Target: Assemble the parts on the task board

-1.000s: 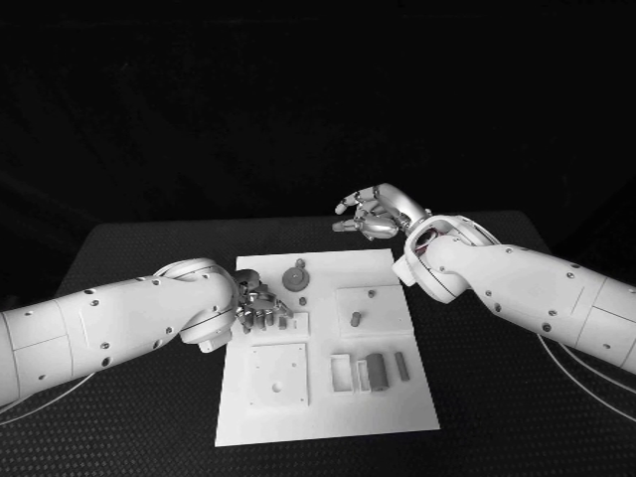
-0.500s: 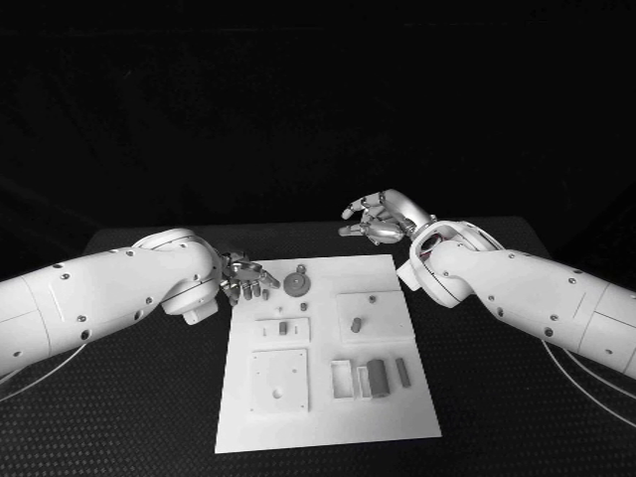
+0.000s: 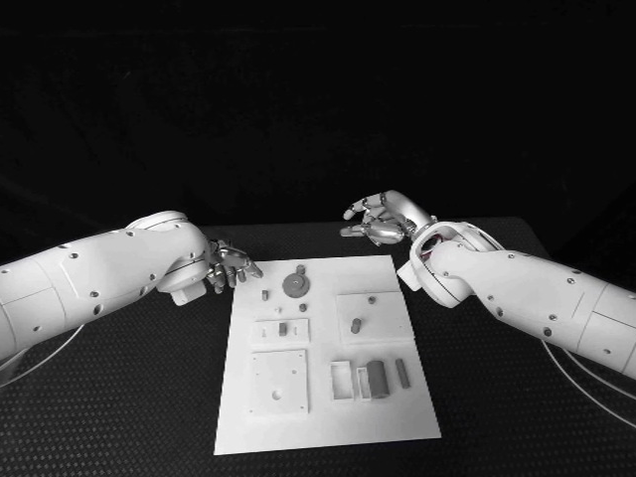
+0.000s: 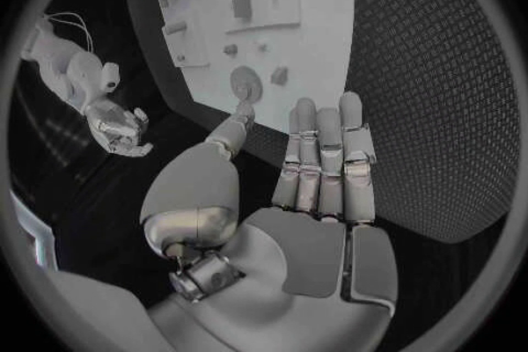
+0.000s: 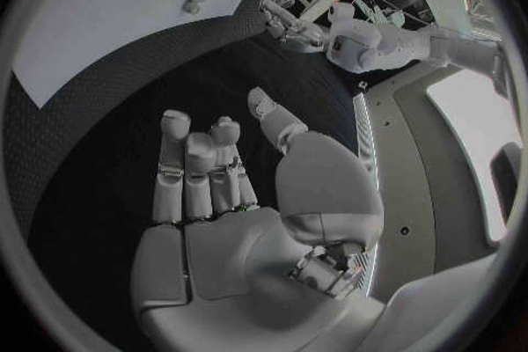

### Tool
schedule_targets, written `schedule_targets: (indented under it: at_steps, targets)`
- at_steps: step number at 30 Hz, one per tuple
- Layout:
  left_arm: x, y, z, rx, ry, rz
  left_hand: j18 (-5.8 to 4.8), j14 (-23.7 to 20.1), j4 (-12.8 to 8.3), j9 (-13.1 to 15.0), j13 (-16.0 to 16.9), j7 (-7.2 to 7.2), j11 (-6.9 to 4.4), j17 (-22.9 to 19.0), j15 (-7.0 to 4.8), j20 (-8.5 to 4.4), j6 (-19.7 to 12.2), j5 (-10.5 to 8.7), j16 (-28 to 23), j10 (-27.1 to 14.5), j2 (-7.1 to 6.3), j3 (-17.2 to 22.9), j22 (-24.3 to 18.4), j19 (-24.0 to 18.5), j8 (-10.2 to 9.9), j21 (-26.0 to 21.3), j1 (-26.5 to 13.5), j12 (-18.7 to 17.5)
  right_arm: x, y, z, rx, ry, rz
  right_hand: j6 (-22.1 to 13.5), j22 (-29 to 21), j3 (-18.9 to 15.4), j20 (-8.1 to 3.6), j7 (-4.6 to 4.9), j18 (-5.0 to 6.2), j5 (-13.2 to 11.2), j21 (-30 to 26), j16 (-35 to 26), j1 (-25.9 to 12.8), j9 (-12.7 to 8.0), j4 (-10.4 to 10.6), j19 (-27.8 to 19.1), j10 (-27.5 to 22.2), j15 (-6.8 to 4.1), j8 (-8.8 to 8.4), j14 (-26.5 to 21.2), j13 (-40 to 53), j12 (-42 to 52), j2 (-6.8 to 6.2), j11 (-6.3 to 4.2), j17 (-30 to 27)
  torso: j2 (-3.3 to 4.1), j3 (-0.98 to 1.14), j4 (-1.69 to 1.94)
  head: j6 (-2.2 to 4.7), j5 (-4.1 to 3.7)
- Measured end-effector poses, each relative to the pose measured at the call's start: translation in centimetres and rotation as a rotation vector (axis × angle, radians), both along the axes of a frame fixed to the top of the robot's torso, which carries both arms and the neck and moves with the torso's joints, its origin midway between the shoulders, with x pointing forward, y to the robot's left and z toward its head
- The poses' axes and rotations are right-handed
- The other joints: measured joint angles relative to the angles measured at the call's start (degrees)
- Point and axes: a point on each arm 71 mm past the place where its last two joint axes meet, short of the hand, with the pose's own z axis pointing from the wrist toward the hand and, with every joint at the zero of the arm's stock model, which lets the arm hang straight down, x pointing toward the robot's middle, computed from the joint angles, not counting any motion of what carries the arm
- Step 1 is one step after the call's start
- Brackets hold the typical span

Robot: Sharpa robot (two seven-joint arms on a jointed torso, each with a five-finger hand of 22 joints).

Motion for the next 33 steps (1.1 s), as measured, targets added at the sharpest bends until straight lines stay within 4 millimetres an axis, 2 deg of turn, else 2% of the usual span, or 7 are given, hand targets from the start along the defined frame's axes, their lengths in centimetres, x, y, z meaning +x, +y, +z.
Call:
schedule_targets:
  at_steps: [6,8,10,19,23,25,33]
  targets:
    - [0.9,-1.0,0.0,0.043,-0.006,-0.028,0.00,0.0,0.0,0.0,0.0,0.05,0.00,0.0,0.01,0.00,-0.1,0.00,0.0,0.0,-0.11,0.0,0.0,0.0,0.0,0.0,-0.1,0.0,0.0,0.2,0.0,0.002,0.000,0.004,0.0,0.0,0.0,0.00,0.01,0.00,0.0,0.0,0.0,0.0,0.0,0.0,0.0,0.0,0.00,0.00,0.0,-0.1,0.0,0.00,0.00,0.0,0.03,-0.04,-0.01,0.01,-0.01]
    - [1.1,-1.2,0.0,0.055,-0.006,-0.036,0.00,0.0,0.7,-0.3,-0.1,-0.01,0.33,-0.1,0.03,0.00,-1.0,0.00,0.0,-0.3,-0.96,-0.7,-0.1,0.0,-0.9,-0.3,-1.8,0.0,0.0,0.2,0.0,0.002,0.000,0.003,0.0,0.0,0.0,0.01,0.01,0.00,0.0,0.0,0.0,0.0,0.0,0.0,0.0,0.0,0.00,0.00,0.0,-0.1,0.0,0.00,0.00,0.0,0.03,-0.07,-0.03,-0.07,-0.04]
    - [1.2,-1.5,-0.1,0.067,-0.002,-0.047,0.00,-0.1,1.1,-0.6,-0.1,-0.06,0.41,-0.2,0.10,0.00,-1.2,0.00,0.0,-0.4,-1.21,-0.4,-0.2,0.0,-1.2,-0.4,-2.1,0.0,0.0,0.2,0.0,0.001,0.000,0.002,0.0,0.0,0.0,0.01,0.01,0.00,0.0,0.0,0.0,0.0,0.0,0.0,0.0,0.0,0.00,0.00,0.0,-0.1,0.0,0.00,0.00,0.0,0.03,-0.08,-0.07,-0.10,-0.05]
    - [1.4,-2.6,-0.6,0.123,0.026,-0.104,0.00,-0.3,2.1,-1.0,-0.3,-0.01,0.82,-0.4,0.26,0.12,-1.2,0.00,0.0,-0.8,-1.91,-0.7,-0.3,-0.1,-1.5,-0.9,-3.3,0.0,0.0,0.4,0.0,0.002,0.000,0.005,0.0,0.0,0.0,0.02,0.00,0.00,0.0,0.0,0.0,0.0,0.0,0.0,0.0,0.0,-0.15,0.00,0.1,-0.1,0.1,0.00,0.00,0.0,0.02,-0.01,-0.04,-0.31,-0.31]
    - [1.3,-2.7,-1.2,0.143,0.043,-0.116,0.01,-0.5,3.0,-1.2,-0.3,0.35,0.82,-0.5,0.12,0.22,-1.7,0.00,0.0,-0.8,-1.27,-1.1,-0.4,-0.2,-1.5,-1.1,-4.6,0.0,0.0,0.4,0.0,0.003,0.000,0.005,0.0,0.0,0.0,0.02,0.00,0.00,0.0,0.0,0.0,0.0,0.0,0.0,0.0,0.0,-0.15,0.00,0.2,-0.1,0.2,0.00,0.00,0.0,0.00,-0.01,-0.03,-0.40,-0.36]
    - [1.3,-2.8,-1.5,0.150,0.050,-0.120,0.00,-0.5,3.0,-1.2,-0.3,0.31,0.82,-0.5,0.12,0.22,-1.7,0.00,0.0,-0.8,-1.54,-1.1,-0.4,-0.2,-1.5,-1.1,-4.9,0.0,0.0,0.4,0.0,0.003,0.000,0.006,0.0,0.0,0.0,0.02,-0.01,0.00,0.0,0.0,0.0,0.0,0.0,0.0,0.0,0.0,-0.15,0.00,0.2,-0.1,0.2,0.00,0.00,0.0,-0.01,0.01,-0.01,-0.47,-0.41]
    - [1.4,-3.1,-2.3,0.165,0.064,-0.125,0.00,-0.5,3.4,-1.3,-0.3,0.30,0.82,-0.5,0.14,0.22,-1.7,0.00,0.0,-0.8,-0.98,-1.1,-0.4,-0.2,-1.5,-1.3,-5.4,0.0,0.0,0.5,0.0,0.003,0.000,0.007,-0.1,0.0,0.0,0.03,-0.05,0.00,0.0,0.0,0.0,0.0,0.0,0.0,0.0,0.0,-0.15,0.00,0.2,-0.1,0.2,0.00,0.00,0.0,0.02,0.03,-0.04,-0.58,-0.54]
